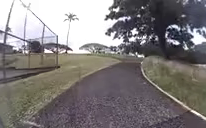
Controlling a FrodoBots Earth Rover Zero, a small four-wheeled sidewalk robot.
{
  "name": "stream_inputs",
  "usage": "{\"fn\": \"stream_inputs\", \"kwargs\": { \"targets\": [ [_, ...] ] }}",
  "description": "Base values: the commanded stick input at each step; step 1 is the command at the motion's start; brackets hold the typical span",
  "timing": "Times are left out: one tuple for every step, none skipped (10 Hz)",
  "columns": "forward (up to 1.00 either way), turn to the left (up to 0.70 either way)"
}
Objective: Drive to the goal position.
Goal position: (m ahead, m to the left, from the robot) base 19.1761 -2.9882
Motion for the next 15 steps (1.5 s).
{"fn": "stream_inputs", "kwargs": {
  "targets": [
    [0.85, 0.0],
    [0.85, -0.01],
    [0.85, -0.08],
    [0.85, -0.24],
    [0.85, -0.3],
    [0.85, -0.33],
    [0.85, -0.34],
    [0.85, -0.34],
    [0.85, -0.34],
    [0.85, -0.34],
    [0.85, -0.33],
    [0.85, -0.13],
    [0.85, 0.0],
    [0.85, 0.0],
    [0.85, 0.0]
  ]
}}
